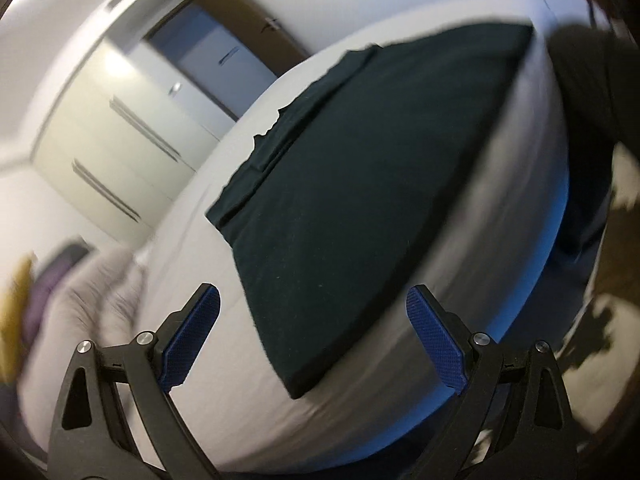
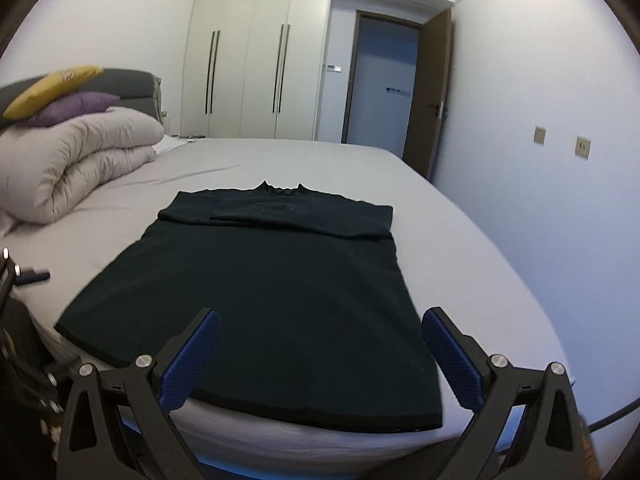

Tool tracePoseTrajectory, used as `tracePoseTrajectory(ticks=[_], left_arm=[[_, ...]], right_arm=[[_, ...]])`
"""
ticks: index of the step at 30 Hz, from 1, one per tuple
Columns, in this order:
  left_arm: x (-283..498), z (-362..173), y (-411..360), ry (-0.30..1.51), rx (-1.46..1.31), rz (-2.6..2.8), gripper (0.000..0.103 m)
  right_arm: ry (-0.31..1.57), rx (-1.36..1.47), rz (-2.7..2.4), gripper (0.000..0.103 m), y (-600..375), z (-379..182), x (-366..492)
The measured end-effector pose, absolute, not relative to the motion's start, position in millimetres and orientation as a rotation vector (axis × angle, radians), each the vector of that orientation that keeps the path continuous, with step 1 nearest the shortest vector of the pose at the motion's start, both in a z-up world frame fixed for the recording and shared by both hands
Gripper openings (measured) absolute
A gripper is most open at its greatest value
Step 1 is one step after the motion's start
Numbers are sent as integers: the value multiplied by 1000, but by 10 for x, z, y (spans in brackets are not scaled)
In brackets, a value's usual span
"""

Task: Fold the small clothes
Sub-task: 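Grasp the sweater hem edge with both grippers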

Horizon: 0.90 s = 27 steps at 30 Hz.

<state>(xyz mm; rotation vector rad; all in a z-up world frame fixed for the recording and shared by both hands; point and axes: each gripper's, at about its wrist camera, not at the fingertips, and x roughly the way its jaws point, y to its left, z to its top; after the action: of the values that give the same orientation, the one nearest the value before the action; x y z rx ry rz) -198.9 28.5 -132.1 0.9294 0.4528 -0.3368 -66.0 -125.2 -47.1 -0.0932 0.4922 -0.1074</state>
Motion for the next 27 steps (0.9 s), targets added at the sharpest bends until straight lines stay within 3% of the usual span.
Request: tracePoseTrajectory(ticks=[11,14,19,21,27], left_arm=[[-2095,-1744,410,399,1191,-218,93],[-2035,-1790,464,396,1208,-199,80],[-1923,-1829,481,372,1250,-180,33],[-1912,-1851,501,356,1266,-173,32],[-1892,-1568,540,315,1133,-206,7]], right_arm=[[514,-43,-101,100,-1297,-542,-605],[517,-48,-109,100,-1298,-546,-606],[523,-50,-120,98,-1326,-547,-620],[526,-61,-122,98,-1328,-542,-634],[581,-242,-121,89,-1268,-607,-684]])
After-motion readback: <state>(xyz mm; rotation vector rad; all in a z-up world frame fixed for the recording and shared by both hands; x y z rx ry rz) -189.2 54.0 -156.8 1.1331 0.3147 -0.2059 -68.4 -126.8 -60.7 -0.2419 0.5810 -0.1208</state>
